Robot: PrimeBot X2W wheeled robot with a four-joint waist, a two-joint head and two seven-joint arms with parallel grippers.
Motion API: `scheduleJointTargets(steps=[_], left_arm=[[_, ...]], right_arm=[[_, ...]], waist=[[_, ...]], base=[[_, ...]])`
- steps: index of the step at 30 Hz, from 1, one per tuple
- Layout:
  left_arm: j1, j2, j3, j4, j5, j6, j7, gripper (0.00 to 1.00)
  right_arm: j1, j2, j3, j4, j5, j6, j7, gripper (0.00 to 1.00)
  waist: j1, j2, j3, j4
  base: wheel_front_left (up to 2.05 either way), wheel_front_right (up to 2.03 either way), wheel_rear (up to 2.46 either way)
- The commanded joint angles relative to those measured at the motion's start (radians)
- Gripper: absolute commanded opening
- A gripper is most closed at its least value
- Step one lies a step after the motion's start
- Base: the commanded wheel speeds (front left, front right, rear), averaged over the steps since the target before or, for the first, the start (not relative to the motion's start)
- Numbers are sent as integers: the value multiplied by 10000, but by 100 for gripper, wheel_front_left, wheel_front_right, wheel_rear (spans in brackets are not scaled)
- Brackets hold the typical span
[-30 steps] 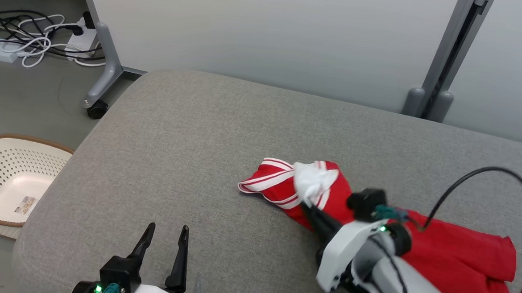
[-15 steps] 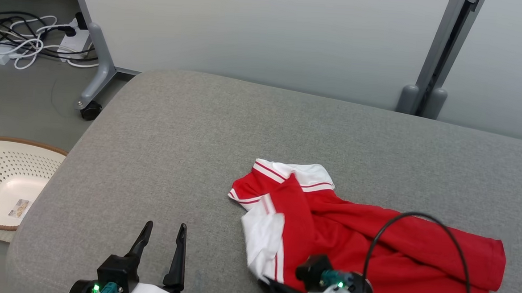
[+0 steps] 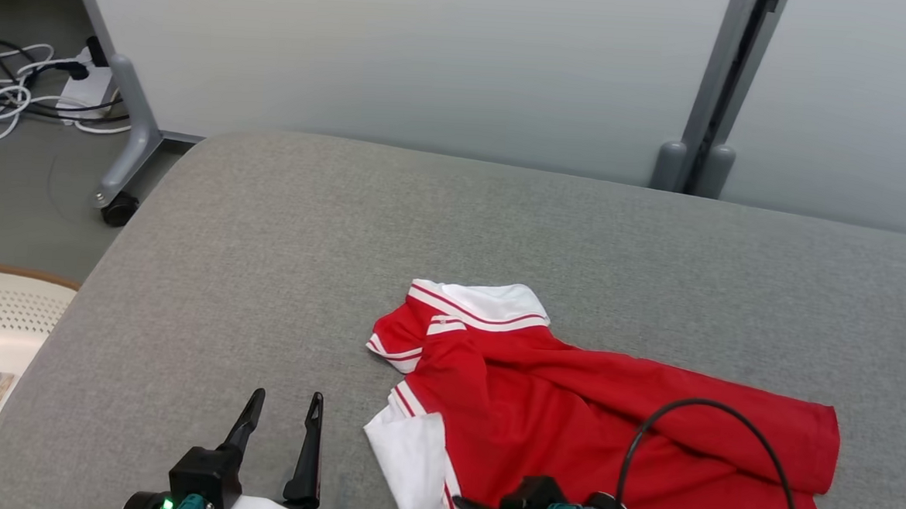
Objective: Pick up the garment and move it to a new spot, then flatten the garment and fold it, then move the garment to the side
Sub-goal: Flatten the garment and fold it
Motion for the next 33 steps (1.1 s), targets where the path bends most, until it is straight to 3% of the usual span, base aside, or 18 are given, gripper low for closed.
scheduleJointTargets(steps=[1,7,13,23,27,33], left_arm=[[88,21,14,-14,-28,66,-47,100],[82,36,-43,30,0,11,-47,100],[-325,52,-275,276,137,-126,-14,100],[-1065,-33,-664,850,50,-148,21,100],[-1053,-87,-824,901,-93,-139,-18,100],[-1079,-111,-945,946,-110,-115,-37,100]], right_arm=[[13,-48,-42,-20,56,3,-129,100],[239,-66,-809,-154,161,3,-639,100],[634,-280,-2666,-265,-333,3,-945,100],[1478,-732,-6287,-856,-2942,3,-1012,100],[1246,-1041,-6772,-932,-4401,3,-612,100],[713,-1246,-5986,-440,-4939,3,-35,100]], waist=[[0,0,-32,-119],[0,0,-104,-637],[0,0,-184,-1234],[0,0,-244,-1975],[0,0,-188,-1719],[0,0,-50,-967]], base=[[0,0,0],[0,0,0],[0,0,0],[0,0,0],[0,0,0],[0,0,0]])
